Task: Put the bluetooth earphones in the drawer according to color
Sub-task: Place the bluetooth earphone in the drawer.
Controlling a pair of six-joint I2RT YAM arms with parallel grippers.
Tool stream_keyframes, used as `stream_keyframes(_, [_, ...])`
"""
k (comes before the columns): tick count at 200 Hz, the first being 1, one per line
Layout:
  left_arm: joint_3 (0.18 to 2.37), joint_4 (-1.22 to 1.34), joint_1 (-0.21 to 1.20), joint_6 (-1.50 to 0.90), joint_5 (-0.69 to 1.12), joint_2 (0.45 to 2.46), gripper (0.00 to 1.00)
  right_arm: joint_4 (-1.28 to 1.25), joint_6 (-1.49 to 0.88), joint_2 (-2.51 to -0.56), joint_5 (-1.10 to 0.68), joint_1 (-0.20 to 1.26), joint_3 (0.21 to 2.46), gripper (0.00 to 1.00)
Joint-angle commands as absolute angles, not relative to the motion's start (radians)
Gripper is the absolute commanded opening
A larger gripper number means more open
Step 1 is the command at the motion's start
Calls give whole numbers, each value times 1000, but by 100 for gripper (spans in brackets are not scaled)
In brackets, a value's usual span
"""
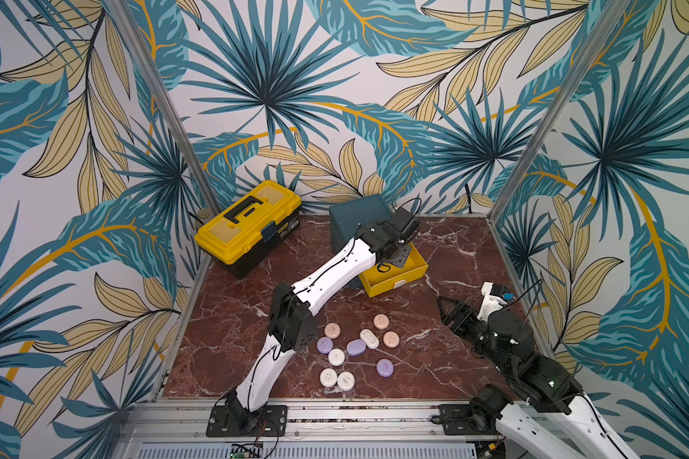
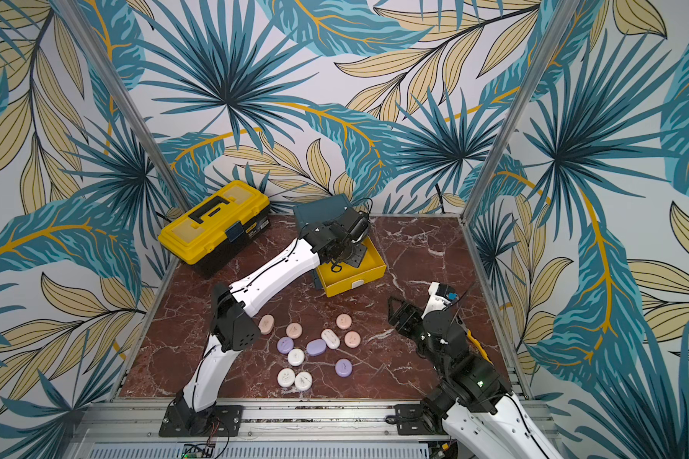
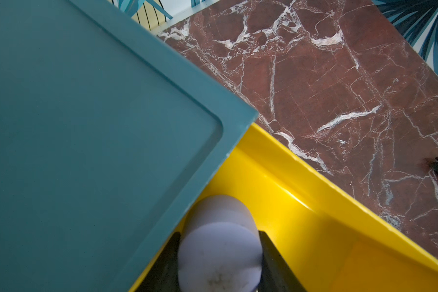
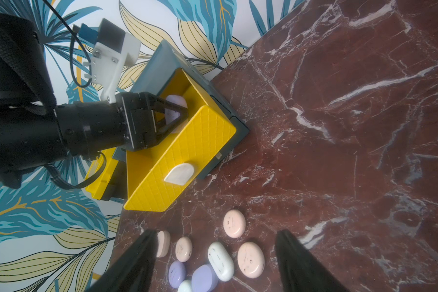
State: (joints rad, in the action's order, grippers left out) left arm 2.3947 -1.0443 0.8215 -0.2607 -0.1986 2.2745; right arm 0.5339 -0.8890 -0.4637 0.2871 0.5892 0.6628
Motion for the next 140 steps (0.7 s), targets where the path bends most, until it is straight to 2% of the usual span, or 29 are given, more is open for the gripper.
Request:
stream_keyframes(1, [2455,-1034,813,-255,-199,2305,43,557,-877,-459,302,590,665,78])
stream_keyframes(15, [2462,-1040,812,-253,-193,2306,46,557,-878,-457,301,590,664,78])
stream_keyframes(61, [2478,-1046,813,-237,-200,2287,65,558,-879,-454,300,590,660,79])
stream_keyframes(140, [2433,-1013,863,-181,-268,2053,66,558,-878,-460,295,590,667,79])
